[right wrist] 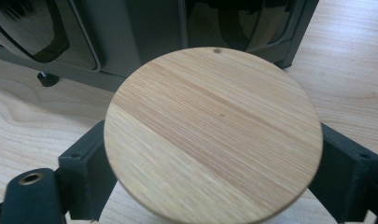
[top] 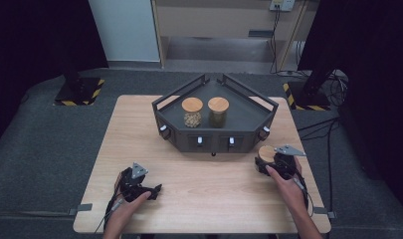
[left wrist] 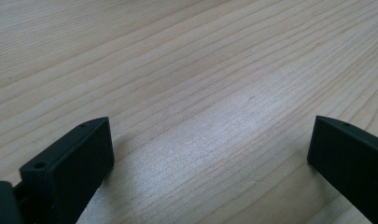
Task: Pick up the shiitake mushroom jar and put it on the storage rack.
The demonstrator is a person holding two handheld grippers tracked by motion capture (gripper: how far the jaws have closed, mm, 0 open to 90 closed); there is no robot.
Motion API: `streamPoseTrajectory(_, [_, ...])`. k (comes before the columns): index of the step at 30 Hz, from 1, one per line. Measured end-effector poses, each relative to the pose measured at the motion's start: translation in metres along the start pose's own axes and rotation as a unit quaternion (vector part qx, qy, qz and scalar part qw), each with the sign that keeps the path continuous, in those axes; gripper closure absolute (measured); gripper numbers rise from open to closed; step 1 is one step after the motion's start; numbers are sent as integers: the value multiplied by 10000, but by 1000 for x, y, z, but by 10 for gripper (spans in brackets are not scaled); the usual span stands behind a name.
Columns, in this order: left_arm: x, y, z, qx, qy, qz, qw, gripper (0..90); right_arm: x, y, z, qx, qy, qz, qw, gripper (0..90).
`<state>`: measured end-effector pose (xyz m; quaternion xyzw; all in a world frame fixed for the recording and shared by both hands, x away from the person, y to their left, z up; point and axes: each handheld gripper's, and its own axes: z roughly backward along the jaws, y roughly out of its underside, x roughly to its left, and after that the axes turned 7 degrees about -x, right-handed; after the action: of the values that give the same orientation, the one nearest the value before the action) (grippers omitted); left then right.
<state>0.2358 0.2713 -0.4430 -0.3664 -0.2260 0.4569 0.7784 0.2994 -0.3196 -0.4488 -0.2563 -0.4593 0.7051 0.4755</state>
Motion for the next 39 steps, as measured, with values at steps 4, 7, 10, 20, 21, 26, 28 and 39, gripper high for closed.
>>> streamPoseTrajectory(4, [0, 0, 0, -1, 0, 0, 10000, 0, 2, -1, -1, -10, 13, 38, 10000, 197])
streamPoseTrajectory(7, [0, 0, 0, -1, -2, 1, 10000, 0, 4, -2, -1, -11, 34, 46, 10000, 239])
streamPoseTrajectory(10, [0, 0, 0, -1, 0, 0, 10000, 0, 5, -2, -1, 0, 64, 88, 9999, 248])
streamPoseTrajectory(20, [0, 0, 0, 0, -1, 2, 10000, 0, 10, -5, 4, -4, 141, 145, 9998, 256])
streamPoseTrajectory(21, [0, 0, 0, -1, -1, 1, 10000, 0, 10, -6, 5, -17, 136, 149, 9998, 256])
streamPoseTrajectory(26, [0, 0, 0, -1, -1, 1, 10000, 0, 9, -11, 14, -59, 104, 157, 9998, 256])
streamPoseTrajectory(28, [0, 0, 0, -1, -1, 0, 10000, 0, 9, -13, 17, -75, 87, 184, 9998, 256])
streamPoseTrajectory(39, [0, 0, 0, 0, 0, 2, 10000, 0, 11, -26, 36, -188, -27, 262, 9995, 256])
